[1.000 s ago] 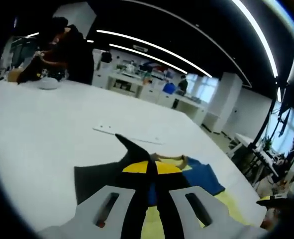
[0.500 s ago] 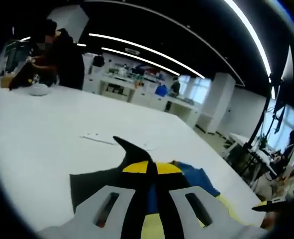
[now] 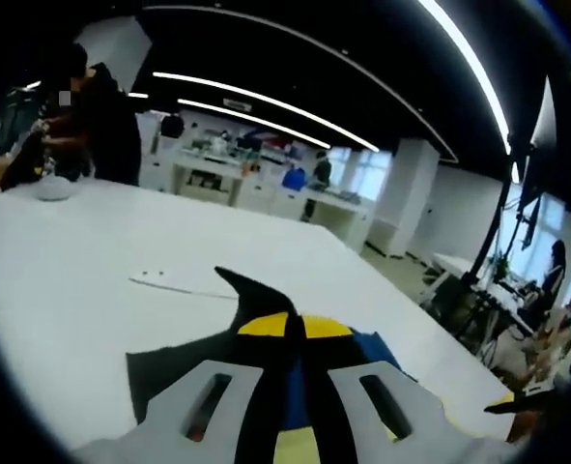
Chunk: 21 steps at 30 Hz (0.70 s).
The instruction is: Fold the garment on the visible template until the final outline fits inside the template.
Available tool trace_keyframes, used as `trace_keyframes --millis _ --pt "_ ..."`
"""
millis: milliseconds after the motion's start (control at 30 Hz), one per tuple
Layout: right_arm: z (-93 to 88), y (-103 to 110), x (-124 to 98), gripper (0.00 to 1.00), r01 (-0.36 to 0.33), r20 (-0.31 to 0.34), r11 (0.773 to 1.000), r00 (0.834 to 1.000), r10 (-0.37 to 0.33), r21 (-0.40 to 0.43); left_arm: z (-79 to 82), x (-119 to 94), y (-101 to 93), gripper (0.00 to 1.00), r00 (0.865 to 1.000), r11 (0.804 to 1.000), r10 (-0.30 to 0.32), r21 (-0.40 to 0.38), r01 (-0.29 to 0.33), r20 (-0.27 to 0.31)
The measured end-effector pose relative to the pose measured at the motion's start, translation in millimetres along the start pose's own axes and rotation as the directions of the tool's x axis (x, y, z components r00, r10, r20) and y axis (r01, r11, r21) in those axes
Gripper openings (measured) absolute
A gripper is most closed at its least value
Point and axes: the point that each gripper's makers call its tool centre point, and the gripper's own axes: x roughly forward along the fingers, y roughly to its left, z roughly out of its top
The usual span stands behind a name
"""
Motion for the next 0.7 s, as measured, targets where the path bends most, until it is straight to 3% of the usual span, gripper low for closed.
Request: trace_keyframes --millis 267,700 --pt "0.6 -1 2 0.99 0.006 0.001 1.000 1.000 -0.006 0.010 0.6 16 -18.7 0.00 0.999 0.999 -0.035 -0.017 0.035 0.006" --pt "-6.1 -5 2 0.99 0.015 -0.017 1.000 1.000 -0.015 0.017 -16.2 31 -48.6 0.00 0.992 0.992 -0.122 0.012 0.123 -0.033"
